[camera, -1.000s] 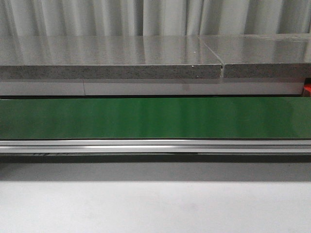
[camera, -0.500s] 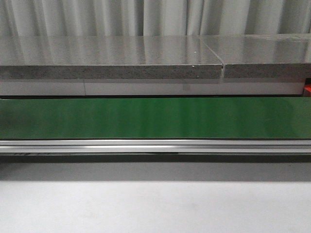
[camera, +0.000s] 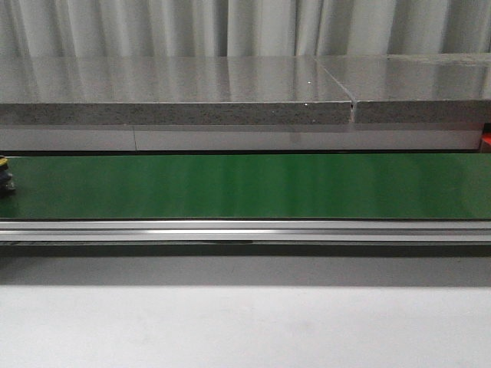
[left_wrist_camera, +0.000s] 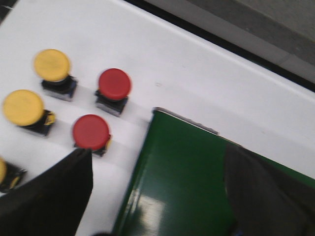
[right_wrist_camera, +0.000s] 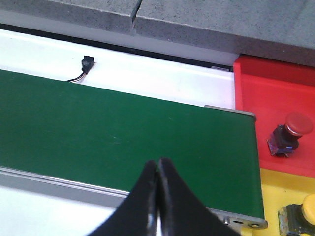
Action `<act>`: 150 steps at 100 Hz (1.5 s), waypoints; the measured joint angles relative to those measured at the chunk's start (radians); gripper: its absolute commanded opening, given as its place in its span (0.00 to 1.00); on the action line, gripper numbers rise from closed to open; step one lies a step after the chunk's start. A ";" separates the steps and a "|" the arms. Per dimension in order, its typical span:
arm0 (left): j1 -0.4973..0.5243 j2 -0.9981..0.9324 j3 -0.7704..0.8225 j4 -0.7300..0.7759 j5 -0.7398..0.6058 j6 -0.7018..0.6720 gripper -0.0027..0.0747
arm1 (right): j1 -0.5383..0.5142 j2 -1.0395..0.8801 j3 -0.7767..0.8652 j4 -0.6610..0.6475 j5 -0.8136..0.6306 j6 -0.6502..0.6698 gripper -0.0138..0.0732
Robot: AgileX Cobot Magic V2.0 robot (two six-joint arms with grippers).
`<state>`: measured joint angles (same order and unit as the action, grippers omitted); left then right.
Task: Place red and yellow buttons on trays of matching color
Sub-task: 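Move the left gripper over a yellow push button in the cluster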
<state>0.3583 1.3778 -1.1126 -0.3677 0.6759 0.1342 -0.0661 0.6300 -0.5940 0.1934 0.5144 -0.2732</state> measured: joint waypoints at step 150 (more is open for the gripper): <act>0.269 0.328 0.130 -0.001 -0.322 -0.007 0.72 | 0.000 0.000 0.000 0.000 0.000 0.000 0.08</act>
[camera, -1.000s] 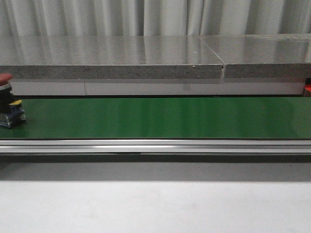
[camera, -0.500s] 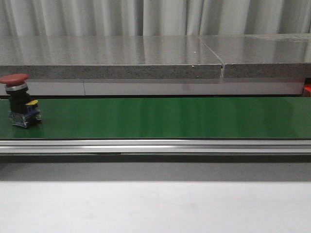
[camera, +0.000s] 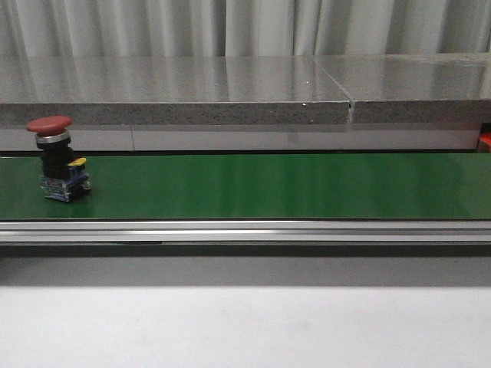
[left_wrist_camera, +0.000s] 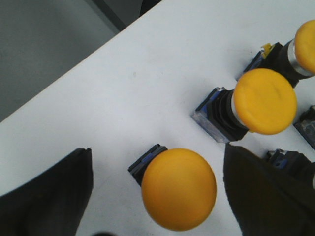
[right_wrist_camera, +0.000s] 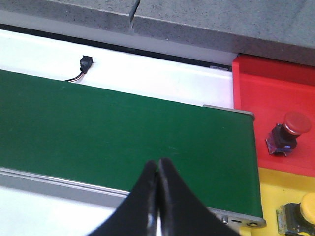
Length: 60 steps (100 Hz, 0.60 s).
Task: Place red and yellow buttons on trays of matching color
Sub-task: 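Move the left gripper over a yellow push button in the cluster, then grasp the yellow button with the left gripper and set it on the belt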
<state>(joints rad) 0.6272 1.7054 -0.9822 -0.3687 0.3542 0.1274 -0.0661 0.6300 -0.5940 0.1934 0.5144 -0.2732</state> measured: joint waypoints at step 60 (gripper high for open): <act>0.000 0.045 -0.014 -0.014 0.044 0.000 0.41 | 0.000 0.000 0.000 0.000 0.000 0.000 0.08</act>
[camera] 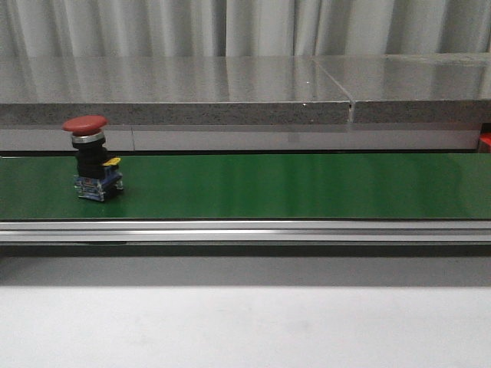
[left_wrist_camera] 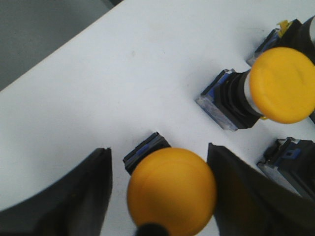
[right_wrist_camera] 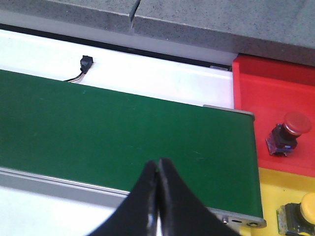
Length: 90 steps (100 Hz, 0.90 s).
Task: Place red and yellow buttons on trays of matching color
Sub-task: 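Grasp the yellow button with the left gripper and set it on the belt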
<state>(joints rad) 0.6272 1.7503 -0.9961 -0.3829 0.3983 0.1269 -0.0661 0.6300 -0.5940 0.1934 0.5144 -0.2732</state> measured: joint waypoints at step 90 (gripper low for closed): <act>-0.207 -0.366 -0.110 -0.032 0.228 0.081 0.01 | 0.000 0.000 0.000 0.000 0.000 0.000 0.08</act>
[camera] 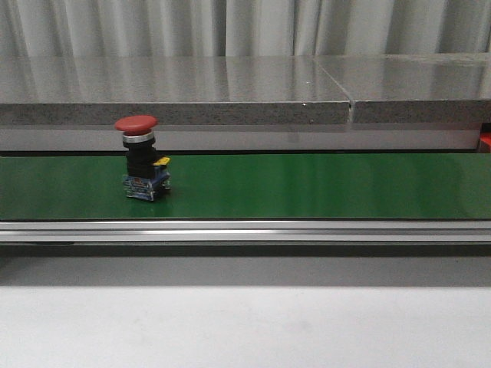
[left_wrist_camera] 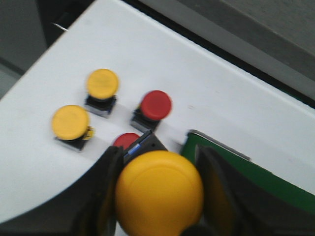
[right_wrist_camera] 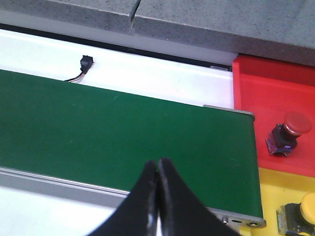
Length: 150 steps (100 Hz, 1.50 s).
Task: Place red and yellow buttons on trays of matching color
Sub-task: 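Grasp the yellow button with the left gripper and set it on the belt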
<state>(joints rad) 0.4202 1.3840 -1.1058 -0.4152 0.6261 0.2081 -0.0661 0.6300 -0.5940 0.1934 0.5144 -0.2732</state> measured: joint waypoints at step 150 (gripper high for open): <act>-0.230 0.275 -0.168 0.104 0.294 0.081 0.82 | 0.000 0.000 0.000 0.000 0.000 0.000 0.08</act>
<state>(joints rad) 0.1900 1.6586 -1.2734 -0.3115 0.9204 0.2895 -0.0661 0.6300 -0.5940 0.1934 0.5144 -0.2732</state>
